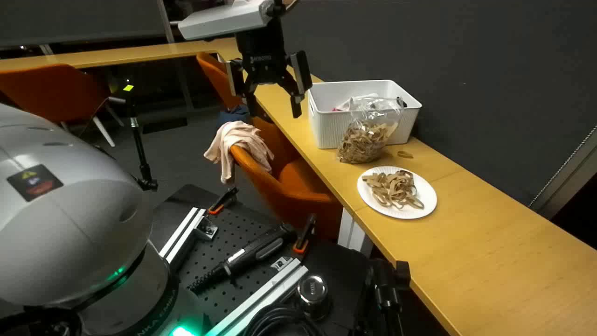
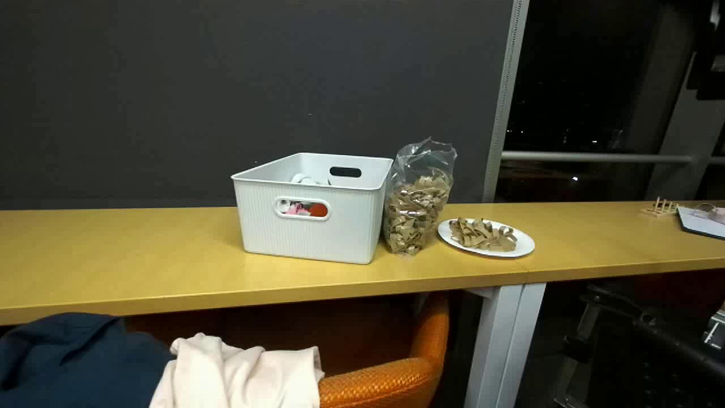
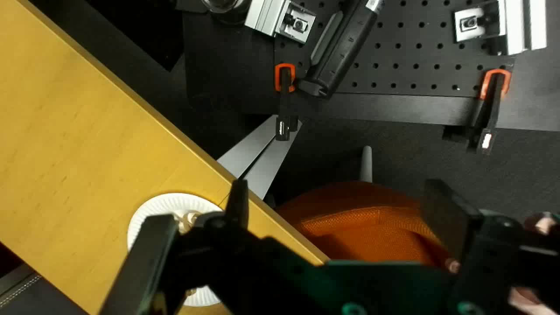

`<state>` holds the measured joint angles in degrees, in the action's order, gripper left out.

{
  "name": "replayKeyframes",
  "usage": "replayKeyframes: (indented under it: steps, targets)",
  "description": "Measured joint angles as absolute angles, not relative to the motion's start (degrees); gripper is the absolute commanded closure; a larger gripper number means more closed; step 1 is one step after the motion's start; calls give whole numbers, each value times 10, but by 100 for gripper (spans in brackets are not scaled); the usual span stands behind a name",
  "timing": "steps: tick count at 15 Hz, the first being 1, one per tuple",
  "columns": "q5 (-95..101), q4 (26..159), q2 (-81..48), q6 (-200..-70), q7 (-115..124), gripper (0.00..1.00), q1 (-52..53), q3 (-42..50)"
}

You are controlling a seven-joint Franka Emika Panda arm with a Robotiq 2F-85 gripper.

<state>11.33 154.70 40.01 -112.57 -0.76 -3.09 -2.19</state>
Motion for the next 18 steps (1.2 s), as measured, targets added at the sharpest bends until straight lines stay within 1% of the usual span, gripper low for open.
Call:
replayKeyframes:
  steps: [11, 15, 18]
  targets:
    - [115, 1538, 399, -1120, -8, 0, -33, -16]
    - [144, 1492, 386, -1101, -28, 0, -53, 11]
    - [143, 1442, 346, -1090, -93, 0, -60, 58]
